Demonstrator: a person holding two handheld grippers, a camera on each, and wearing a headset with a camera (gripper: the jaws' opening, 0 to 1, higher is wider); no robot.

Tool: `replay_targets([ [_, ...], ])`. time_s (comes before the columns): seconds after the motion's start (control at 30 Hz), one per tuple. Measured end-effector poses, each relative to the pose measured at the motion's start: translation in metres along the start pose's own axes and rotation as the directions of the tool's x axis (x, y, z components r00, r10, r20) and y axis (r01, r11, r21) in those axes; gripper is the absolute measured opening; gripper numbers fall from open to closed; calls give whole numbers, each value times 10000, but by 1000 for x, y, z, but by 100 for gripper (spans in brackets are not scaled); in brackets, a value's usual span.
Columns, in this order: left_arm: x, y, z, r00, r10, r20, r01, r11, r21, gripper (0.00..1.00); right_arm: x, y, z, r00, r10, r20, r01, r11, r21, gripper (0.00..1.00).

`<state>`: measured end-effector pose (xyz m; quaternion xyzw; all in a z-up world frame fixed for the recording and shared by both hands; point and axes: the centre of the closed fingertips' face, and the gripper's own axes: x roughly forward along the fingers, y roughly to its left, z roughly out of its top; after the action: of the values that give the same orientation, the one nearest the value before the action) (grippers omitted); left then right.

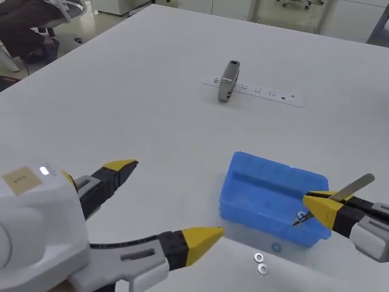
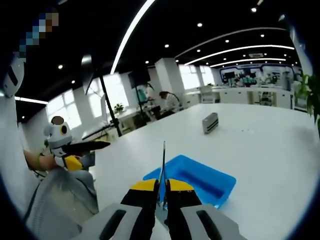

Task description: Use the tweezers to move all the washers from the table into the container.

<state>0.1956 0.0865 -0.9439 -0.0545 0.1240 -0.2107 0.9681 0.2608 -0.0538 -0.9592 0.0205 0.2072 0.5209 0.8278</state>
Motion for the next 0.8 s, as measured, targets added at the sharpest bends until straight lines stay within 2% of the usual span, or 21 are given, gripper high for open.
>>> replay_targets([
  [0.3, 0, 1, -1, 10000, 16, -38, -16, 10000, 22, 94, 13, -16, 5, 9999, -91, -50, 90, 9998, -187, 3],
  [0.57, 1, 0, -2, 10000, 10, -81, -10, 10000, 18, 94, 27, -30, -1, 9994, -153, -317, 150, 9998, -94, 3],
  [0.8, 1, -2, -2, 9999, -37, -146, 38, 10000, 49, 94, 37, -51, -12, 9977, -449, -503, 473, 9977, 476, 3],
])
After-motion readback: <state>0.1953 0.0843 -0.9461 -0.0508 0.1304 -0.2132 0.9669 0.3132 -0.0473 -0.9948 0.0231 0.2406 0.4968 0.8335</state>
